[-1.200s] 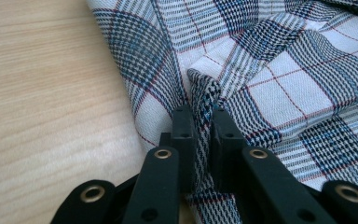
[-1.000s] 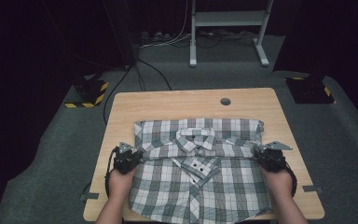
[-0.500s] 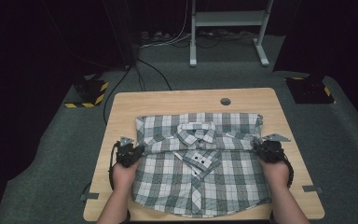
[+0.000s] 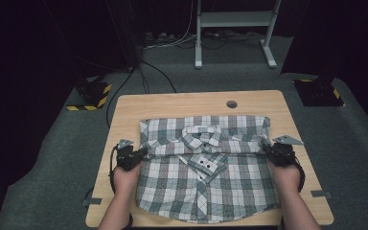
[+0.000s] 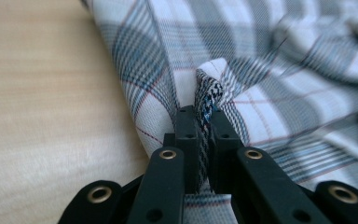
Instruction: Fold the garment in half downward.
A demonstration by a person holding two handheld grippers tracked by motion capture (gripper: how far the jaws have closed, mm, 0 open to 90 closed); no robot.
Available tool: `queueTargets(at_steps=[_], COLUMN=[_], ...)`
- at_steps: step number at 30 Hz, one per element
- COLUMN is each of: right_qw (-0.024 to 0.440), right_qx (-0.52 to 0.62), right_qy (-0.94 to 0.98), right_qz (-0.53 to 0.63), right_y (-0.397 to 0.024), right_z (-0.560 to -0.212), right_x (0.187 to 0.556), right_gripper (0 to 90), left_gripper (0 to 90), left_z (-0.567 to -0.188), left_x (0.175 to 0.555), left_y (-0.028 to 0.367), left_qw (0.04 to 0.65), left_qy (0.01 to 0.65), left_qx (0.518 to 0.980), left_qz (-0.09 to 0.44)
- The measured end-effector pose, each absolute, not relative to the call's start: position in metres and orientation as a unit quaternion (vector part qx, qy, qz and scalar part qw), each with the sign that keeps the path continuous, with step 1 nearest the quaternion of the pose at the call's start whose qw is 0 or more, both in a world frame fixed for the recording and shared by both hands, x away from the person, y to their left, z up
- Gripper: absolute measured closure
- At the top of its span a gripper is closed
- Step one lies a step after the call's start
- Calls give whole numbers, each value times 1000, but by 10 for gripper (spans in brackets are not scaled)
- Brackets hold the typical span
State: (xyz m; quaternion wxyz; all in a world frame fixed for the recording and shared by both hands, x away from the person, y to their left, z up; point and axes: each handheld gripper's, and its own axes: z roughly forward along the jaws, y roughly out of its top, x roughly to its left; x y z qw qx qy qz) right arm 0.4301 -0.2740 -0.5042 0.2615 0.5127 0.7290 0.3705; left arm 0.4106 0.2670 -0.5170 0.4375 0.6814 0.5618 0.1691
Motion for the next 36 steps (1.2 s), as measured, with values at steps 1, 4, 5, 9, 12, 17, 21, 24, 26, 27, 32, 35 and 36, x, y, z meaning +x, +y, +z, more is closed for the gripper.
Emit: queueTargets(at_steps=[1,4,5,9,12,17,21,24,26,27,32,35,36], right_qw=[263,275,280,295,303,313,313,308,299,299,282,265,260], right_qx=[510,494,484,471,464,451,445,445,447,447,457,471,474], right_qy=[727,724,722,712,708,703,700,701,709,709,719,725,726], right_qz=[377,395,408,429,437,452,462,464,456,456,440,428,425], right_y=[-275,-278,-280,-282,-282,-285,-286,-287,-286,-286,-287,-289,-290], right_z=[-499,-478,-464,-438,-427,-407,-404,-411,-428,-428,-457,-481,-486], right_x=[428,421,417,410,407,397,380,371,358,358,341,331,329], right_gripper=[840,844,844,844,844,843,844,843,843,843,841,839,839], left_gripper=[857,862,864,864,864,864,863,862,862,862,859,856,855], left_z=[-510,-489,-481,-443,-431,-411,-418,-428,-447,-447,-477,-499,-499], left_x=[409,406,405,400,398,386,366,359,349,349,334,324,324], left_y=[268,270,270,273,275,280,280,281,283,283,283,282,282], left_qw=[442,457,461,484,490,506,506,501,496,496,481,469,469], left_qy=[557,541,537,516,512,499,490,492,501,501,511,521,521], left_qx=[681,681,680,673,670,667,675,679,680,680,689,693,693], left_qz=[174,187,193,216,221,226,222,215,202,202,181,166,166])
